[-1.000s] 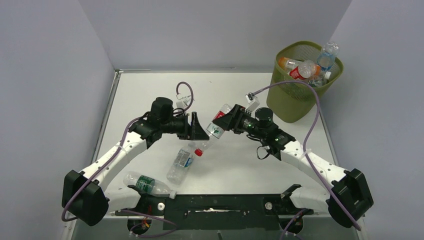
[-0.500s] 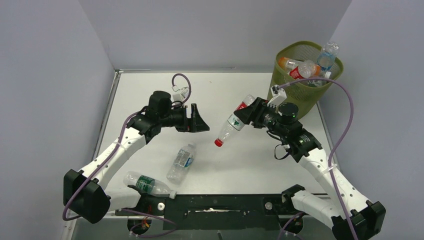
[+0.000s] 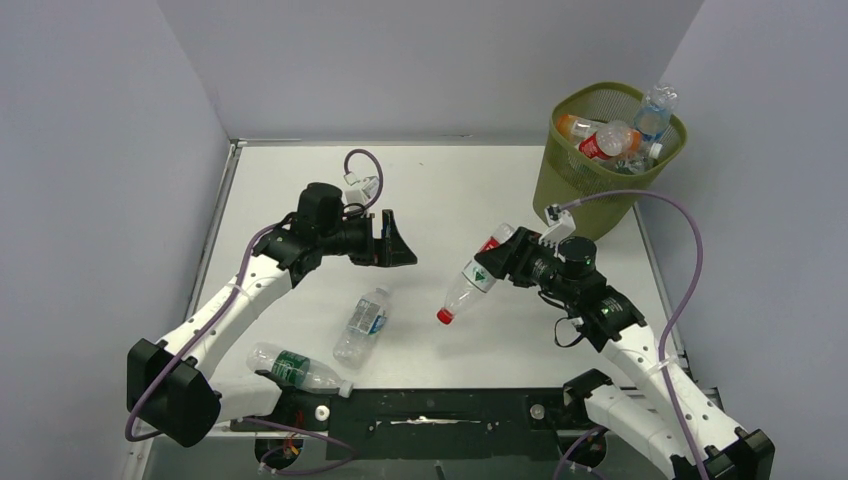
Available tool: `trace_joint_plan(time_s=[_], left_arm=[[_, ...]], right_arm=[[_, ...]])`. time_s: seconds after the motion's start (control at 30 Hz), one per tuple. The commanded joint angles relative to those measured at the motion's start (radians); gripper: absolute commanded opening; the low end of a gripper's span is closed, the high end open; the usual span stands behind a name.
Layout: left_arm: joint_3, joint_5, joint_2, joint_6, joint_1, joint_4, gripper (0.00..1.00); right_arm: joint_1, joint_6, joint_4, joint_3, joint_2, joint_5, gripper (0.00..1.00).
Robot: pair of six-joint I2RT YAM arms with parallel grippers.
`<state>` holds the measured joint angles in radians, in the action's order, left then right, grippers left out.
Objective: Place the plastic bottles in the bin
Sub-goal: Place the plastic bottle in the trash bin.
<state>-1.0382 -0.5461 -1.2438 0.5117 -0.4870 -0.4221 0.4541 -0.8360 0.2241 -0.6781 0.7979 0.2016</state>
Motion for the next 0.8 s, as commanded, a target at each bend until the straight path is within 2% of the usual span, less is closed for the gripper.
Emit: trace_joint_plan(time_s=[0.0,0.5,0.77], left_arm=[[-0.028,0.002,-0.003,-0.012,0.007,0.042,0.85],[-0.049,-0.001,-0.048,0.012,0.006,0.075,0.86],[-0.055,-0.004,-0.052,0.016,0.005,0.083,0.86]], right_arm=[[0.005,-0.028,-0.046,0.029,-0.034,0.002,0.49],[0.004,-0.025,-0.085,0.055,-0.010,0.030,0.49],[0.005,-0.009,-0.074,0.011,0.012,0.034,0.50]])
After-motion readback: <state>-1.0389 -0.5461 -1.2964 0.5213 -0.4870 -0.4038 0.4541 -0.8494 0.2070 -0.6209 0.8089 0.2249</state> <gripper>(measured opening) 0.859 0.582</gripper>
